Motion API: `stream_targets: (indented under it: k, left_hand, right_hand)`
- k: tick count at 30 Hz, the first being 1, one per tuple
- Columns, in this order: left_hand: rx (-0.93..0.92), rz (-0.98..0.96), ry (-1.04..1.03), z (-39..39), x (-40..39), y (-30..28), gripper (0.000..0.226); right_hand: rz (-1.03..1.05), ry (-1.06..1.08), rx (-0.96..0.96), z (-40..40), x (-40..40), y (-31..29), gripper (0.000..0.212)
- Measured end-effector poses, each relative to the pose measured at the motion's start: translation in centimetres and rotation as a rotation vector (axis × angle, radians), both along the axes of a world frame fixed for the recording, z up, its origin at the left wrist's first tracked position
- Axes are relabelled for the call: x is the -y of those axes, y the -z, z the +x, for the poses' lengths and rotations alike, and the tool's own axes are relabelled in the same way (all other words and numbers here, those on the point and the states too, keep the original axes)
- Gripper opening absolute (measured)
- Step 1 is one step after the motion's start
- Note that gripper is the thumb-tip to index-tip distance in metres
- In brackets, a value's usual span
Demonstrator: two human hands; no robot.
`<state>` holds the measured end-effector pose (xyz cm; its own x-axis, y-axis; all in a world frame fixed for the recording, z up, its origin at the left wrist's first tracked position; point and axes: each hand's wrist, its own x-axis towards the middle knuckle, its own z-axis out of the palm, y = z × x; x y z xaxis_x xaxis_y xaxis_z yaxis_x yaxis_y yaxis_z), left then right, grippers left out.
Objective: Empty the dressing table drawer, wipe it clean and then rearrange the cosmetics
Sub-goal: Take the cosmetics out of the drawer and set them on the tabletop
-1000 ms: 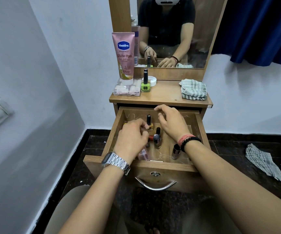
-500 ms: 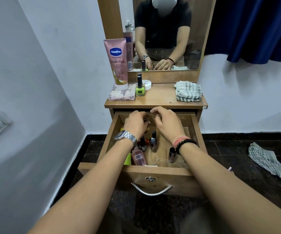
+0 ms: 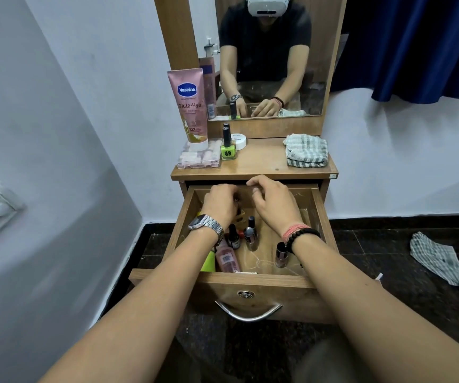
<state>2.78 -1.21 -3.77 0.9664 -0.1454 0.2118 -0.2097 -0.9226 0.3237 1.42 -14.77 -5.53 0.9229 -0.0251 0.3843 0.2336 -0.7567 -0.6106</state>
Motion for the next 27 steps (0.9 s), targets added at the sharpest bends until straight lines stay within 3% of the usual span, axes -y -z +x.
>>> stream_targets:
  k: [16, 27]
  left_hand:
    - [0.221, -0.285, 0.051, -0.1, -2.4, -6.8, 0.020]
    - [0.273, -0.312, -0.002, 4.3, -1.5, -8.4, 0.022]
  right_hand:
    - [0.020, -0.006, -0.012, -0.5, 0.3, -0.5, 0.022]
    - [0.023, -0.013, -0.010, -0.3, 0.3, -0.3, 0.020]
